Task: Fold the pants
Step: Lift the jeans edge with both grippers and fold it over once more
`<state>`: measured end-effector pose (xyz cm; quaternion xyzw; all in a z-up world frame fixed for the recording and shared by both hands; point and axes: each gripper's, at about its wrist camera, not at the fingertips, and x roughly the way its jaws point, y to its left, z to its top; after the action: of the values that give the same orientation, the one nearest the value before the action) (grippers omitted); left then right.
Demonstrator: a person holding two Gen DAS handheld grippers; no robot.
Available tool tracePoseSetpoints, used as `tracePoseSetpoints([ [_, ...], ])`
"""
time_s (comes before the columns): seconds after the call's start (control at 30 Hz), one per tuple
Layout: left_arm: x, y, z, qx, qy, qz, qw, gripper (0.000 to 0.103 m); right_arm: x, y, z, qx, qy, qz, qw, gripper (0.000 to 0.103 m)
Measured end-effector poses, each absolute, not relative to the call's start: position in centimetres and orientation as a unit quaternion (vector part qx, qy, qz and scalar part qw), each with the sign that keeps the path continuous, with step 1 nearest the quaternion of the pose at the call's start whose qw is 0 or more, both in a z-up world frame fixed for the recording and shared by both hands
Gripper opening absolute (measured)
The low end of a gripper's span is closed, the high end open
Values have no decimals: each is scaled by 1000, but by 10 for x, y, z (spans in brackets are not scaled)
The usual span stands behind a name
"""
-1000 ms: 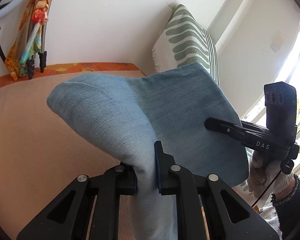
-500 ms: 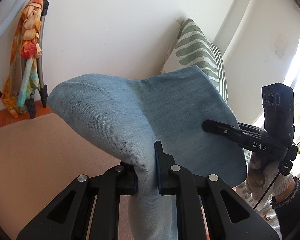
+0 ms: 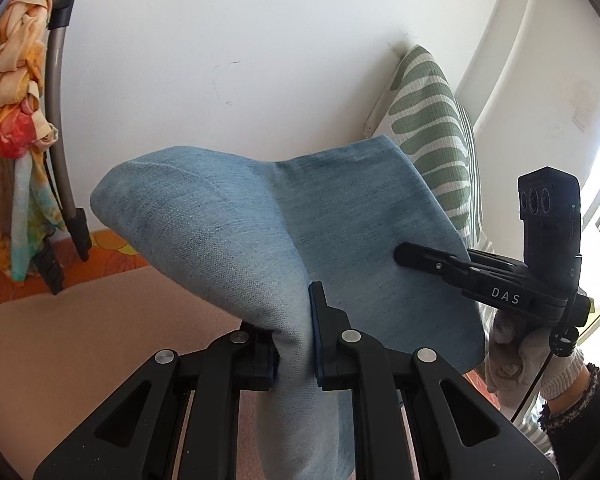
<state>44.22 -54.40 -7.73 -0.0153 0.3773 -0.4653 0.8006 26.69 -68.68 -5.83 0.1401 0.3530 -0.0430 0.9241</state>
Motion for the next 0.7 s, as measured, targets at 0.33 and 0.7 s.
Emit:
tracePoseSetpoints([
  [0.33,473,-574,-120,10,405,-444,799,12,314,-714,-106,140,384,-46,911,17],
  [0.7,491,-593,-143,30,416,-417,808,11,338,-721,-138,128,412,-63,900,17],
])
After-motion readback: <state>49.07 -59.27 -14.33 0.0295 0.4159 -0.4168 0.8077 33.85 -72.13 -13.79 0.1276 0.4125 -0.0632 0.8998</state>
